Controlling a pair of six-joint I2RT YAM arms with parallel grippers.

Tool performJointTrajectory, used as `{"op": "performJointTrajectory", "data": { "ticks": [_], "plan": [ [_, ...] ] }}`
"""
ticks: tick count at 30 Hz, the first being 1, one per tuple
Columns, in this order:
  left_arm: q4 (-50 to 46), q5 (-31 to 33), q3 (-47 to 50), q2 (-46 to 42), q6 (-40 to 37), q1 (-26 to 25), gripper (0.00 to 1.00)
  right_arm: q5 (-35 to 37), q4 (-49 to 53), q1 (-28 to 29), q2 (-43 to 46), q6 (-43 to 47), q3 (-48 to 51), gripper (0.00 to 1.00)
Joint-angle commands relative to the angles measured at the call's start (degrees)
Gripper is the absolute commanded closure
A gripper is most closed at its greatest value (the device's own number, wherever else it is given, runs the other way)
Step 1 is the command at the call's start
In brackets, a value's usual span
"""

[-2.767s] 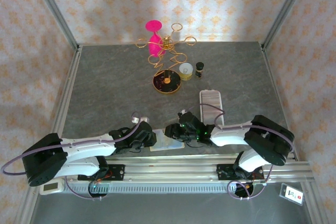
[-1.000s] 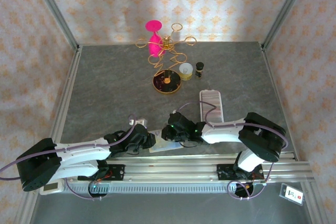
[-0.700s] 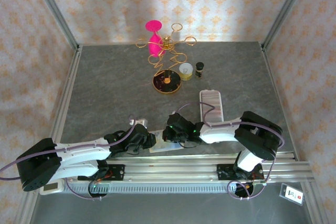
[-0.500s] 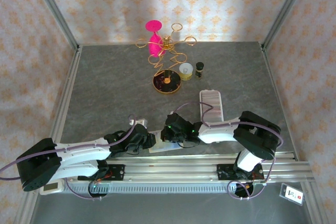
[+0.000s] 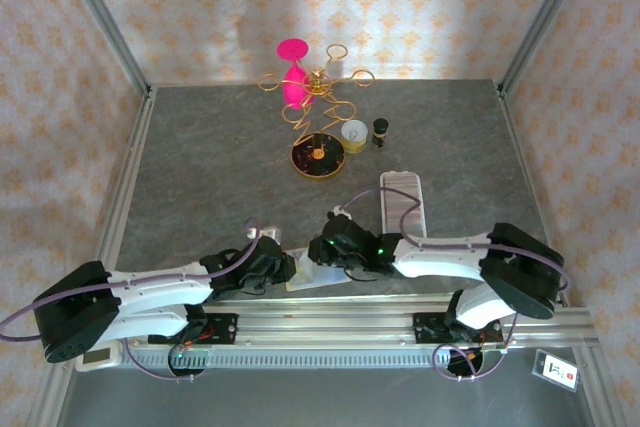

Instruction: Put the credit cards into the card holder

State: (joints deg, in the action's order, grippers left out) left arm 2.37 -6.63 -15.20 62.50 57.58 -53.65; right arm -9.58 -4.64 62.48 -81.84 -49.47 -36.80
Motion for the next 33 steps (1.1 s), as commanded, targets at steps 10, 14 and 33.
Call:
{"op": "performJointTrajectory", "data": {
  "ticks": [10, 14, 33],
  "plan": [
    [-4.0, 2.5, 0.0, 0.8, -1.0, -0.6, 0.83, 2.7, 4.5, 0.2, 3.6, -4.7, 6.0, 0.63],
    [-4.0, 2.5, 0.0, 1.0, -1.1, -0.6, 0.83, 0.6, 1.7, 0.1, 1.7, -4.7, 5.8, 0.62],
    [-3.9, 2.2, 0.1, 1.0, -1.0, -0.6, 0.84, 0.4, 1.4, 0.2, 2.1, -4.8, 5.3, 0.7]
  ]
}}
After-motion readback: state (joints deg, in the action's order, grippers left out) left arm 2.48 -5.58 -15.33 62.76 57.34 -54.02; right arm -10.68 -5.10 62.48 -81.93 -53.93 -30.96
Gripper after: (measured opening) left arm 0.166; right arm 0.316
